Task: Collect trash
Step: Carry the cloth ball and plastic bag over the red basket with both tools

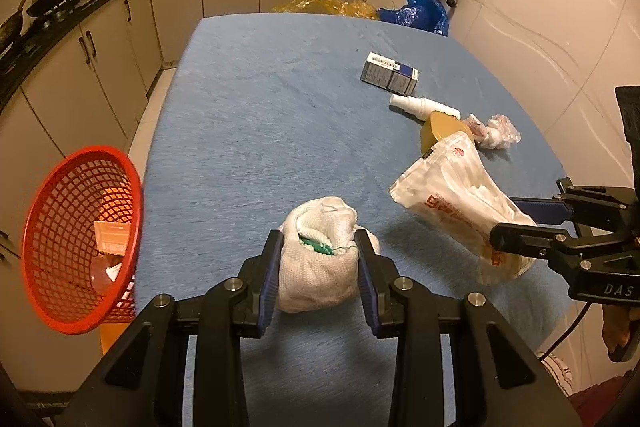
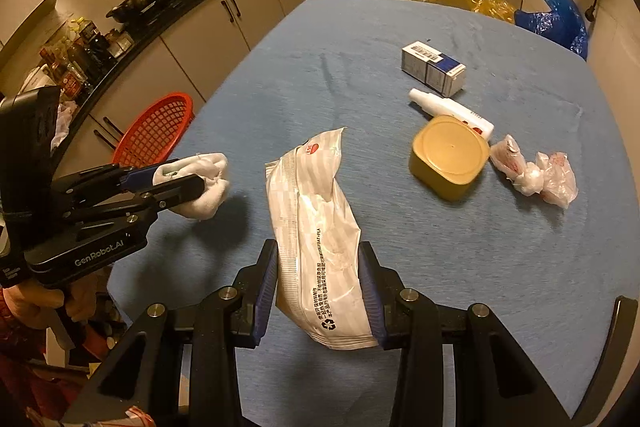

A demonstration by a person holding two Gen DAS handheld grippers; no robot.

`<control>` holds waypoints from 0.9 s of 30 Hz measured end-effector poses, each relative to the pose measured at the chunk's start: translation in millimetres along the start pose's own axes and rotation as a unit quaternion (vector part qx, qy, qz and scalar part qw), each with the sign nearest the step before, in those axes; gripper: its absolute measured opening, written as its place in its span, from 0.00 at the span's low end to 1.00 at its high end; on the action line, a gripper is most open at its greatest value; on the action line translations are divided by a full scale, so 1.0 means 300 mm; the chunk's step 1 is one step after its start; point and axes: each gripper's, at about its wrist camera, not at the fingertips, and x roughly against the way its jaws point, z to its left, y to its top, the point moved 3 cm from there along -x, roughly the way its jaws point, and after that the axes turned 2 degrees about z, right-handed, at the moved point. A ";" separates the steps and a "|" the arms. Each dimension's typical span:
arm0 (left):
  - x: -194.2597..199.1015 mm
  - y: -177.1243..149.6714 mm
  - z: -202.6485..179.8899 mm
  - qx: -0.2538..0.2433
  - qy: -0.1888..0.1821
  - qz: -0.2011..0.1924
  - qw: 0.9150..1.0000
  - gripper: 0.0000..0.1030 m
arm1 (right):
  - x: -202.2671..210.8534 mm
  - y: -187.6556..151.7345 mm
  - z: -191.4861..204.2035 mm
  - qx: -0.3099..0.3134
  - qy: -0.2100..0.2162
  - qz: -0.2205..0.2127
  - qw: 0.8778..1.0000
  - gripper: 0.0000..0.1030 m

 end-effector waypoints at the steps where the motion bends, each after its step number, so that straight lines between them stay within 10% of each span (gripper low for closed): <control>1: 0.004 -0.001 0.005 0.000 0.001 -0.001 1.000 0.33 | 0.000 0.001 0.000 0.000 0.000 0.000 1.000 0.41; 27: 0.143 -0.046 0.188 0.018 0.024 -0.027 0.999 0.33 | -0.030 0.021 0.196 0.002 0.023 -0.007 1.000 0.41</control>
